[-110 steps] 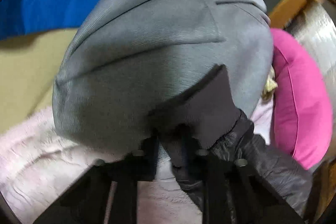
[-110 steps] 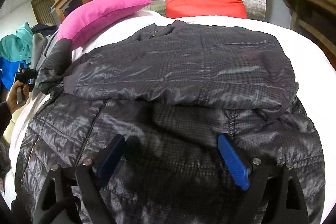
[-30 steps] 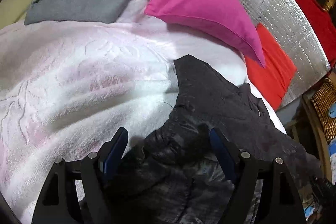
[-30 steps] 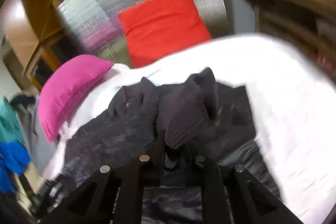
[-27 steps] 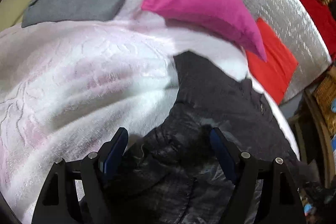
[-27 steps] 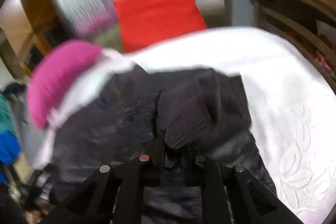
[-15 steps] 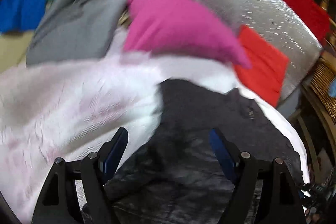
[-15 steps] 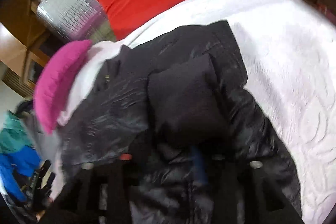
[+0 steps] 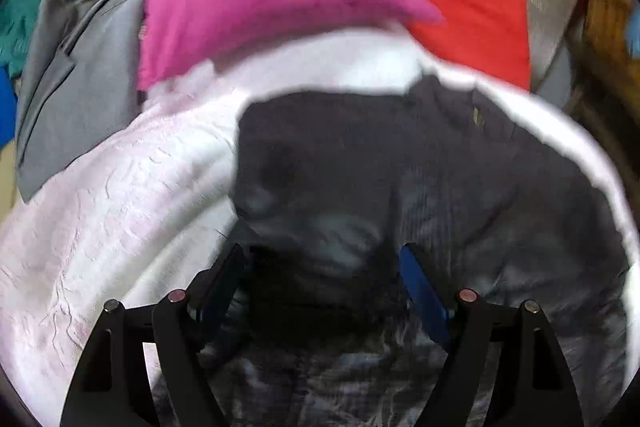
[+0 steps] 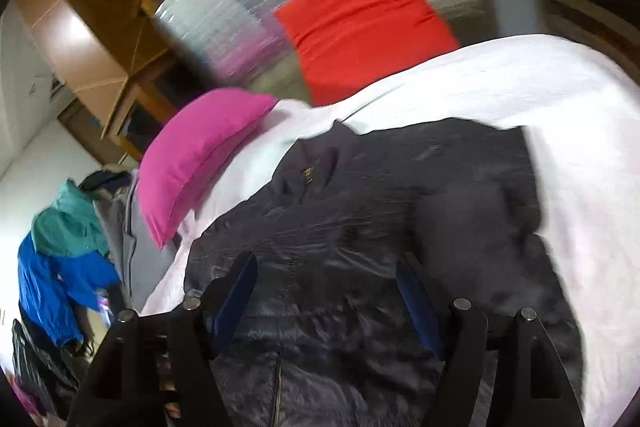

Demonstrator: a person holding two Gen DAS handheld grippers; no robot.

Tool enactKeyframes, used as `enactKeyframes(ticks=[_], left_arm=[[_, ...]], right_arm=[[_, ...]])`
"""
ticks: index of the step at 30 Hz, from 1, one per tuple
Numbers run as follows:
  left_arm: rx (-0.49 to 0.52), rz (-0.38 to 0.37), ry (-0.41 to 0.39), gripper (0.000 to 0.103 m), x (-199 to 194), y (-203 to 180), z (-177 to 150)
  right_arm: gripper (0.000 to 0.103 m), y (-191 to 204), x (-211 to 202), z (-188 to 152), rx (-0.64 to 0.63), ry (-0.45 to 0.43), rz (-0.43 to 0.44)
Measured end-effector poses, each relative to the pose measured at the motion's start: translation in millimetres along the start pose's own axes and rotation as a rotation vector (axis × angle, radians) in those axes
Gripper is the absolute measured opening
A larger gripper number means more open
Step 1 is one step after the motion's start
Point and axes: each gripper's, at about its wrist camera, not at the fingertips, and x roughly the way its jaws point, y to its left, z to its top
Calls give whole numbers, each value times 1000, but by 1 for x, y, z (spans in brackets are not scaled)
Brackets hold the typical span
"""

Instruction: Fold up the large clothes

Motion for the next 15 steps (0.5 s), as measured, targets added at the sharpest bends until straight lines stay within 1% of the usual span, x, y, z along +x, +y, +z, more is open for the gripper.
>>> enactKeyframes(ticks=[1,2,3,5,6,7,9,10,11,12,13,14,15], left_arm=[[-30,-9,-23,81,-7,11,7],[-64,-27,-36,81,-10,24,15],[-106,-54,-36,81,-8,38,23],[-169,-111,17,81,8,59,40],[-197,-147,52,81,20,69,48],[-216,-165,81,80,33,76,54],[-211,-174,129,79,56,78,65],[-191,-178,149,77,65,74,69],[-157,-172,160,57,73,69,72],[-121,-152,173,42,81,65,73],[-110,-118,205,33,94,64,76],[-118,-109,208,28,100,66,80],[-113,-99,208,25,104,66,83]], right_arm=[[76,-5,15,-3,0,36,-28],[76,-16,36,-9,14,103,-68],[76,-25,45,-14,24,128,-91],[76,-27,47,-19,-8,113,-75],[76,-24,46,-19,-30,114,-77],[76,-20,46,-19,-50,122,-84],[76,-18,50,-21,-85,144,-94],[76,-18,51,-22,-97,152,-95],[76,-21,52,-24,-105,155,-95],[76,-21,53,-24,-108,157,-95],[76,-21,55,-25,-114,159,-97],[76,-19,57,-26,-123,165,-105],[76,-23,56,-25,-131,168,-111]])
